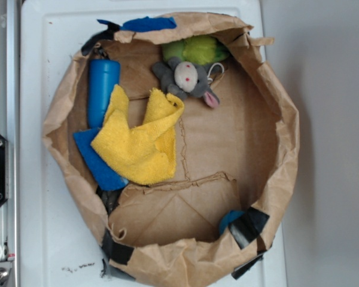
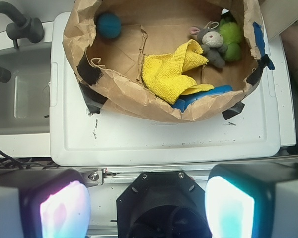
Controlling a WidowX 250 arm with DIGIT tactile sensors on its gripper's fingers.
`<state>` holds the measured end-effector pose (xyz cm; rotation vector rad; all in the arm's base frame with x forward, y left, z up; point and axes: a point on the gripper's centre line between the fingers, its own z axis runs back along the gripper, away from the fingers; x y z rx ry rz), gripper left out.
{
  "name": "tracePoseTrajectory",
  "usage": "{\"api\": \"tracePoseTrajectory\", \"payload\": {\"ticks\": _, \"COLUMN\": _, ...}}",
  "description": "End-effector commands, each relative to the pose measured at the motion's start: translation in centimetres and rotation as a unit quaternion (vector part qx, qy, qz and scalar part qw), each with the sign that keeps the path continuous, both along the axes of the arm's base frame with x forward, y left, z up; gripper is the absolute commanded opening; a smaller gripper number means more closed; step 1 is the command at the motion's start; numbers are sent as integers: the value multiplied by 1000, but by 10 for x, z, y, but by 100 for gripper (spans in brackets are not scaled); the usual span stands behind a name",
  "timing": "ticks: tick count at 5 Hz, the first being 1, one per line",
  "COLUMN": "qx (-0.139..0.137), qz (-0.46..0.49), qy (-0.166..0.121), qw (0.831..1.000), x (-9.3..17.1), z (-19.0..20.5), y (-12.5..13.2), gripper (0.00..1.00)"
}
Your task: Grab the blue ball.
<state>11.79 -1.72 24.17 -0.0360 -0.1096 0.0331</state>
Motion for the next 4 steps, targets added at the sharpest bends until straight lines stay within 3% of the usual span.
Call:
{"api": "tracePoseTrajectory", "payload": {"ticks": 1, "qx": 0, "qz": 0, "qy": 0, "qw": 1000, "x": 0, "z": 0, "y": 0, "gripper": 100}}
{"api": "tracePoseTrajectory", "payload": {"ticks": 3, "qx": -3, "qz": 87, "qy": -5, "qw": 996, "x": 65, "z": -2, "y": -32, "gripper": 100}}
{"api": "tracePoseTrajectory", "payload": {"ticks": 4, "qx": 1, "qz": 61, "qy": -17, "qw": 998, "x": 96, "z": -15, "y": -29, "gripper": 100}}
